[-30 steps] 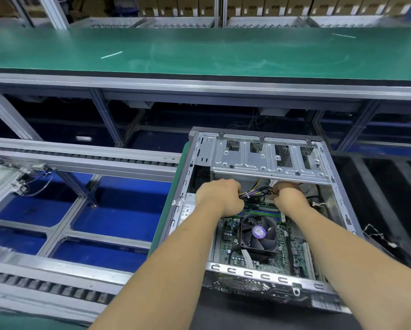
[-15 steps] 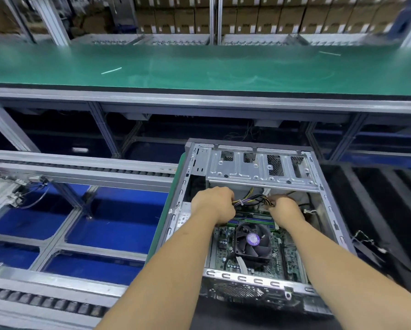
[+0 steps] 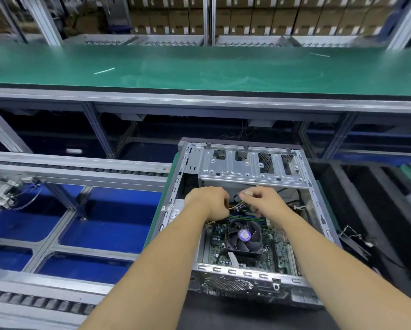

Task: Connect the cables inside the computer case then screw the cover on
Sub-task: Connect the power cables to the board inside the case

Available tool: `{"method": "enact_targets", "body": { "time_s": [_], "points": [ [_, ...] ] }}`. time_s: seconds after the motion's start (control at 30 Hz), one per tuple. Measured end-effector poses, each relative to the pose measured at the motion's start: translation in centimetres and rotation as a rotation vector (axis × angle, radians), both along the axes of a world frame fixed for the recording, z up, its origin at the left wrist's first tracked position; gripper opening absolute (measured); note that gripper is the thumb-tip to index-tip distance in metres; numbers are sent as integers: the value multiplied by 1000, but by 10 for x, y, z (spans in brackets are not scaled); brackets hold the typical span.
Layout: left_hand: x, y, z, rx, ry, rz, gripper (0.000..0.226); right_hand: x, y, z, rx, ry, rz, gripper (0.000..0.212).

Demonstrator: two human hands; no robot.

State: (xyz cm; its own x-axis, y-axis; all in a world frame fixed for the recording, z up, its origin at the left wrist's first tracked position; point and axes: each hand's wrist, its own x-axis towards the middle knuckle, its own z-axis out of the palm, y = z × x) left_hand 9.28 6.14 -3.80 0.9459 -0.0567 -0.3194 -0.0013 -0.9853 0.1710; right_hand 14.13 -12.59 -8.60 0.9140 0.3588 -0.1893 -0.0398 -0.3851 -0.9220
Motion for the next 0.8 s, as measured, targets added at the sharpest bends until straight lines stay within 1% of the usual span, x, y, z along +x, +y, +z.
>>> {"method": "enact_targets", "body": {
  "time_s": [0.03,0.1,0.13,0.2,0.23,0.3,0.4,0.47,0.57,0.63,0.67,0.7,0.73,0.8],
  "points": [
    [0,0,-1,12,-14,-10,17,-1,-4,2,18,23,10,11],
    [0,1,-2,34,-34,-20,22,-1,-9,1,67,87,-38,19],
    [1,1,-3,45,-36,-25,26,-1,-9,0,92,125,-94,24],
    [1,1,-3,58,-36,-29,30,0,-5,-4,121,173,-226,25],
    [1,1,-3,59,-35,-28,30,0,-2,-6,113,161,-284,24],
    [1,2,-5,58,-33,-16,31,2,1,-8,68,62,-356,22],
    [1,2,-6,65,-30,11,33,3,4,-9,91,-17,-407,11],
    [2,2,-7,75,-25,18,34,3,5,-12,110,-28,-449,13],
    [3,2,-9,90,-29,-2,33,3,9,-17,170,26,-486,17],
    [4,2,-11,116,-35,-35,32,5,13,-19,182,45,-491,24],
    [5,3,-11,134,-36,-52,32,6,15,-20,147,20,-475,31],
    [5,3,-12,155,-35,-70,33,7,18,-21,68,-35,-430,38],
    [5,3,-12,176,-35,-88,33,9,20,-21,-52,-104,-354,41],
    [5,2,-12,219,-42,-132,33,12,23,-21,-348,-199,-162,37]
  ]
}}
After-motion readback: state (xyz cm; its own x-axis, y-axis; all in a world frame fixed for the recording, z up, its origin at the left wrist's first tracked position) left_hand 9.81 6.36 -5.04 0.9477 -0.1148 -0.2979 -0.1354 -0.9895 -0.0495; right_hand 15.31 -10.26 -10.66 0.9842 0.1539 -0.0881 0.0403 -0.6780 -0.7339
